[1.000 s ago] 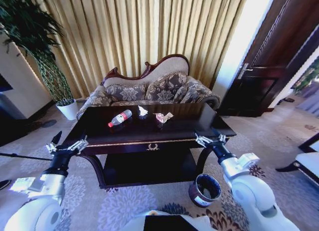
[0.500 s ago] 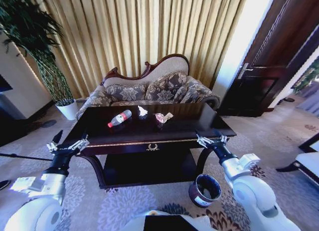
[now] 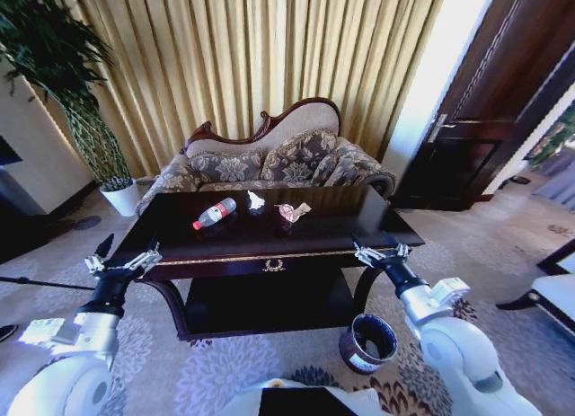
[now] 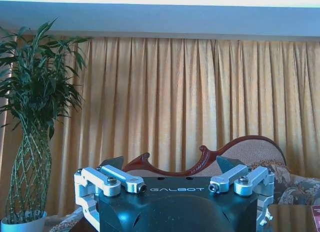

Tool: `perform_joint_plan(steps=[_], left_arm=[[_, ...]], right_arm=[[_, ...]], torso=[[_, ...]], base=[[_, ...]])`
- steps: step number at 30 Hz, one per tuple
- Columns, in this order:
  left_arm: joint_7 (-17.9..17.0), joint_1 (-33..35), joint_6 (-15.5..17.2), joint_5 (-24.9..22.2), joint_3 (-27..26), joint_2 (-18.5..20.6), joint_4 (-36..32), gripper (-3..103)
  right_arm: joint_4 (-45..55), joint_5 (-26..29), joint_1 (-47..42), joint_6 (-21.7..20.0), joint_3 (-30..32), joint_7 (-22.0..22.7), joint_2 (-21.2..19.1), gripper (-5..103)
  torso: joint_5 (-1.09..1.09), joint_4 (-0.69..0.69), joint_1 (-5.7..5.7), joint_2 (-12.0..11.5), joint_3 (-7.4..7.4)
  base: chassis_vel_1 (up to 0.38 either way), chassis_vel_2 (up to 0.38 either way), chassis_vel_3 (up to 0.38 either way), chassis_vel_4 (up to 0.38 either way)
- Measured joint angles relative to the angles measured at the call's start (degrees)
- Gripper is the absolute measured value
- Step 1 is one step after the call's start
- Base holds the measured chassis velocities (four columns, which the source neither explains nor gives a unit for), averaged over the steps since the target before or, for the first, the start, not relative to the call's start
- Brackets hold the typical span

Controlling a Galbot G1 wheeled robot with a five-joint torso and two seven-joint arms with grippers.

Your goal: Move to the front of the table and place the trash on the table into the trash bin.

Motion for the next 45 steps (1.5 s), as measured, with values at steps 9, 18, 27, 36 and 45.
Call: perform_joint_plan(steps=[9,18,27,36,45], left_arm=[[0.07,-0.07,-0.07,0.00,0.04,-0.02,0.11,100],[0.15,0.01,-0.13,0.02,0.02,-0.15,0.12,100],[0.15,0.02,-0.14,0.03,0.00,-0.14,0.01,100],[-0.22,-0.05,-0.41,-0.06,0.40,-0.20,-0.14,100],[-0.01,0.18,0.56,-0.06,0.38,-0.34,-0.65,100]], right_arm=[[-0.56,-0.50,0.20,0.77,-0.01,-0.38,-0.07,100],[-1.25,-1.45,0.43,1.34,0.06,-1.95,0.08,100],[-1.24,-1.49,0.36,1.61,0.06,-2.29,0.12,100],[-0.83,-2.39,0.14,1.36,-0.07,-2.20,0.12,100],[-0.90,-2.39,0.10,1.30,-0.20,-2.11,0.34,100]], torso=[[0.00,0.01,0.00,0.00,0.00],[-0.01,0.01,0.00,0.00,0.00],[0.00,0.01,-0.03,0.01,0.00],[0.00,0.00,0.04,-0.02,0.02],[0.00,0.00,-0.04,0.02,-0.02]], base=[[-0.065,-0.062,0.062,0.067],[-0.010,-0.016,0.007,0.011],[-0.028,0.026,0.025,-0.018],[-0.092,0.071,0.097,-0.075],[-0.006,0.018,0.010,-0.006]])
